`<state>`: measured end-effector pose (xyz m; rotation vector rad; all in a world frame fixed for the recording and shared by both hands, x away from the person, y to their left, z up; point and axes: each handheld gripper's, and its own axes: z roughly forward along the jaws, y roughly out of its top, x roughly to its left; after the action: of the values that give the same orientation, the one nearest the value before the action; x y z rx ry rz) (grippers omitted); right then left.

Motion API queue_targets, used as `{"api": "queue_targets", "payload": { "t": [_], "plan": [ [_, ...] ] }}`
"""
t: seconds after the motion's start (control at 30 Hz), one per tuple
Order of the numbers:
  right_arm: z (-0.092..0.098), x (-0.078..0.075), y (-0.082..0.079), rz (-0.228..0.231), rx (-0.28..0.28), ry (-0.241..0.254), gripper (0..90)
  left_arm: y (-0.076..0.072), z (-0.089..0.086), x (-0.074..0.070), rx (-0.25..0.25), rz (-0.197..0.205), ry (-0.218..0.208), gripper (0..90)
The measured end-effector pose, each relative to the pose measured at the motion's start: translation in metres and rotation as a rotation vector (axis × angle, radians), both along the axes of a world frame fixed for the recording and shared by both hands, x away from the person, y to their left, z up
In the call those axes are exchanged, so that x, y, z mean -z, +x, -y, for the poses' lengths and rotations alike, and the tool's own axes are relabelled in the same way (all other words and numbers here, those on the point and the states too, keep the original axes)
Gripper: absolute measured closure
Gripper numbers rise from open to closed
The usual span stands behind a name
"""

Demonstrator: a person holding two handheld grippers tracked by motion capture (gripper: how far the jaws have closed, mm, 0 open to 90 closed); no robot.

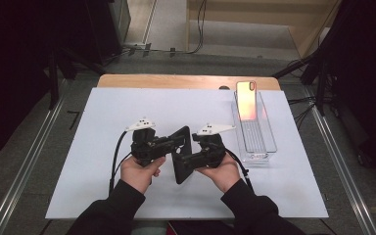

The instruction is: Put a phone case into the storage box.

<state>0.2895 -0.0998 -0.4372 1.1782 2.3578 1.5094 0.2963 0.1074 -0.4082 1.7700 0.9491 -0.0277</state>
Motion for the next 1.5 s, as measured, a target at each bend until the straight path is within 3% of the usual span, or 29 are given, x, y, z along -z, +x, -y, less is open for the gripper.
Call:
{"api": "queue_targets", "payload": {
  "t": [0.17,0.37,0.53,0.63,0.73,0.87,0.93,1.0,1.1,1.23,1.5],
  "plan": [
    [-0.001,0.001,0.001,-0.003,0.011,0.000,0.0,-0.002,0.003,0.000,0.008,-0.002,0.003,77.7],
    [0.001,0.000,0.001,0.009,-0.009,0.030,10.4,-0.003,0.004,-0.001,0.011,-0.001,0.002,77.5],
    [0.001,-0.003,0.000,0.035,-0.008,0.006,11.6,-0.003,0.004,-0.002,0.012,-0.008,-0.006,77.1],
    [0.001,-0.004,-0.001,0.051,-0.009,-0.009,12.0,-0.004,0.005,-0.005,0.009,-0.007,0.012,75.6],
    [0.003,-0.004,0.001,0.058,-0.003,-0.020,12.1,-0.005,0.003,-0.010,0.007,-0.004,0.017,66.8],
    [0.010,-0.001,0.005,0.046,0.011,-0.034,12.2,-0.005,0.000,-0.016,-0.005,-0.017,0.055,56.6],
    [0.013,0.000,0.007,0.041,0.018,-0.036,12.2,-0.003,-0.003,-0.019,0.003,-0.055,0.044,52.0],
    [0.016,0.000,0.009,0.039,0.022,-0.040,12.1,-0.002,-0.007,-0.021,0.006,-0.058,0.034,49.6],
    [0.021,-0.001,0.010,0.042,0.023,-0.040,12.2,0.000,-0.012,-0.022,0.031,-0.100,0.027,44.4],
    [0.026,-0.005,0.011,0.053,0.010,-0.058,12.2,0.002,-0.019,-0.022,0.058,-0.110,0.025,39.6],
    [0.035,-0.009,0.013,0.063,-0.062,-0.060,12.2,0.004,-0.030,-0.016,0.152,-0.102,0.094,33.7]
  ]
}}
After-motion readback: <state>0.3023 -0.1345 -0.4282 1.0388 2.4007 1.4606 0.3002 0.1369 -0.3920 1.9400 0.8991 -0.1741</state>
